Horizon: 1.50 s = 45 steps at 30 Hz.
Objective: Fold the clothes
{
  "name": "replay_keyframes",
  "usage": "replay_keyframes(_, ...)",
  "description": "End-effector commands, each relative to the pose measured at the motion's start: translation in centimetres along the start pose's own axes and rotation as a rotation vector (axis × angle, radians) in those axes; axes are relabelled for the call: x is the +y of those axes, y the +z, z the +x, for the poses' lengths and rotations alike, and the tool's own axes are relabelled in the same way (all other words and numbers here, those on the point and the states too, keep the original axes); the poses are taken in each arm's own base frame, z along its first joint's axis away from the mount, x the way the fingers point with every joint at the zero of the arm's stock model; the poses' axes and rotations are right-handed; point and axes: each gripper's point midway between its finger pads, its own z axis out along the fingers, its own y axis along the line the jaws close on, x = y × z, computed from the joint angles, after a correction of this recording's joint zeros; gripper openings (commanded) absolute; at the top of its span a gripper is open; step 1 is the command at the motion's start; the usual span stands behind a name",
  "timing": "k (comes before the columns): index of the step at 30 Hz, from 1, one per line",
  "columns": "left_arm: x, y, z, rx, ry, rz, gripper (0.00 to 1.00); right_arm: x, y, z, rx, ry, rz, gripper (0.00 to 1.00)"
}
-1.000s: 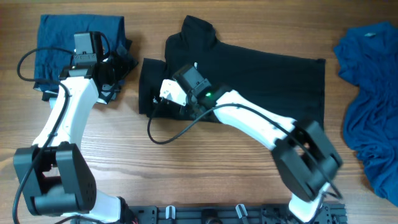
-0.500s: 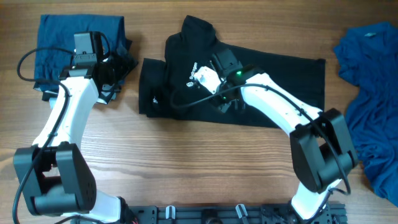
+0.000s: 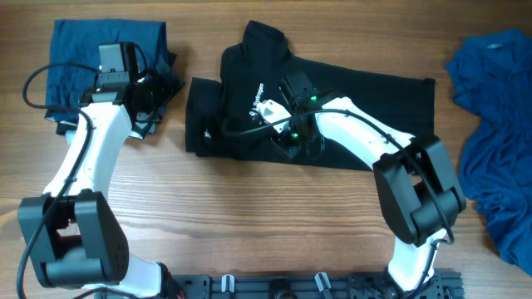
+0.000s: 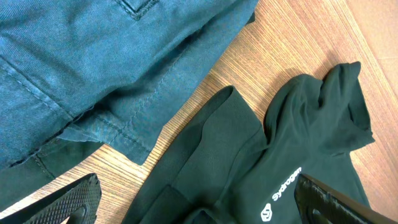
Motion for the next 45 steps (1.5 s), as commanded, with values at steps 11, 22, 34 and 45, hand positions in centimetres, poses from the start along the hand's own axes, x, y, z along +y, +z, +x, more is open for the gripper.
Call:
replay_keyframes(11,-0.1,0.1,0.3,0.011,0.001,0.007,1.00,-1.2,1.4,-1.6,-0.056,0.136,0.025,0.04)
replay_keyframes(22,-0.1,0.1,0.3,0.011,0.001,0.007,1.00,-2.6,1.2,-2.2,-0.093,0.313,0.074,0.04)
replay_keyframes(34,-0.1,0.1,0.3,0.011,0.001,0.007,1.00,-3.1,1.2,-1.4,-0.034,0.389,0.039,0.04)
replay_keyframes(45,-0.1,0.1,0.3,0.011,0.001,0.007,1.00,-5.2,0.9,-1.7,-0.056,0.331,0.145,0.04)
